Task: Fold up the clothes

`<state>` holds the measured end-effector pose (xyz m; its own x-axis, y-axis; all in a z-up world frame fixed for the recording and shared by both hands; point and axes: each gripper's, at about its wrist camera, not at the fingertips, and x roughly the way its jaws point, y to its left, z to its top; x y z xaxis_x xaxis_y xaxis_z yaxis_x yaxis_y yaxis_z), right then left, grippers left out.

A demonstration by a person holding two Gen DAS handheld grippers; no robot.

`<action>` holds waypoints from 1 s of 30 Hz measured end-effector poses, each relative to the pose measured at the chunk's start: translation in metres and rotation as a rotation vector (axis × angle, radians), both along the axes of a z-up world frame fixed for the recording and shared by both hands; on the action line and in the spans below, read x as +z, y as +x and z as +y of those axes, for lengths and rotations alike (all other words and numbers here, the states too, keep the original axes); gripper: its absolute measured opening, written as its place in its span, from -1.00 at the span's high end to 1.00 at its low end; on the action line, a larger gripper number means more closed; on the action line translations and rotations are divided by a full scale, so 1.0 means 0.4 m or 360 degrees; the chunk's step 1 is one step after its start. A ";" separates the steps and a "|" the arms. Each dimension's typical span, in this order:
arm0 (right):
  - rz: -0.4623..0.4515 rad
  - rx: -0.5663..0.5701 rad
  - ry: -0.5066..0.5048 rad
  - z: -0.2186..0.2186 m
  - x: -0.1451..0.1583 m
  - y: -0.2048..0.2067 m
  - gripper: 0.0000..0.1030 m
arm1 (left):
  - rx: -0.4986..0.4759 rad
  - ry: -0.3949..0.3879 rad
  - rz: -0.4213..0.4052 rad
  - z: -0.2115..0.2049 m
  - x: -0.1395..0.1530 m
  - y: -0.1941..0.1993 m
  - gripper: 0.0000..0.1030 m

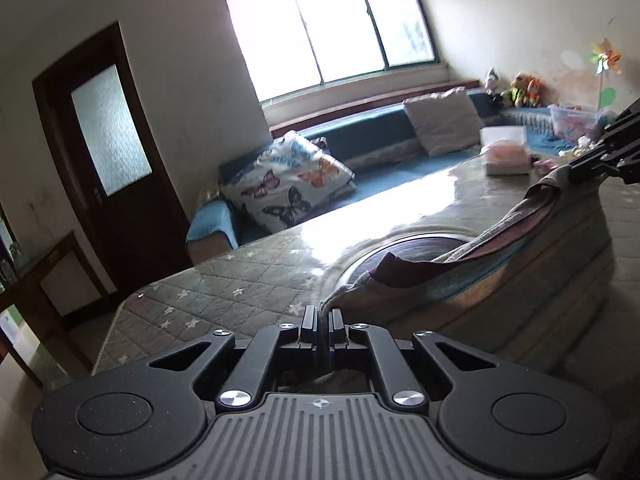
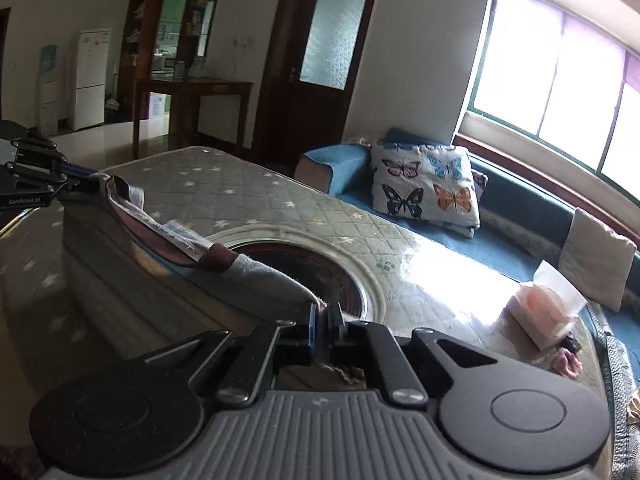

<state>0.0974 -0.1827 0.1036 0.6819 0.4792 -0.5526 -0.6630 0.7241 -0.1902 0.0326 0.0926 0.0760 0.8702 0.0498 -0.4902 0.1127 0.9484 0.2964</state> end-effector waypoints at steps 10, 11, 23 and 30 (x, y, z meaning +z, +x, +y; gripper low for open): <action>0.0239 -0.0156 -0.0052 0.103 -0.177 0.292 0.90 | 0.0058 -0.0060 0.0296 0.058 -0.169 0.301 0.87; 0.0259 -0.0178 -0.0044 0.107 -0.198 0.306 0.89 | 0.0088 -0.0070 0.0316 0.065 -0.190 0.316 0.82; 0.0326 -0.0281 0.0112 0.110 -0.251 0.343 0.15 | 0.0293 -0.0122 0.0245 0.119 -0.165 0.311 0.24; 0.0503 -0.0127 0.0173 0.190 -0.265 0.338 0.16 | 0.0095 -0.0263 0.0278 0.047 -0.146 0.300 0.29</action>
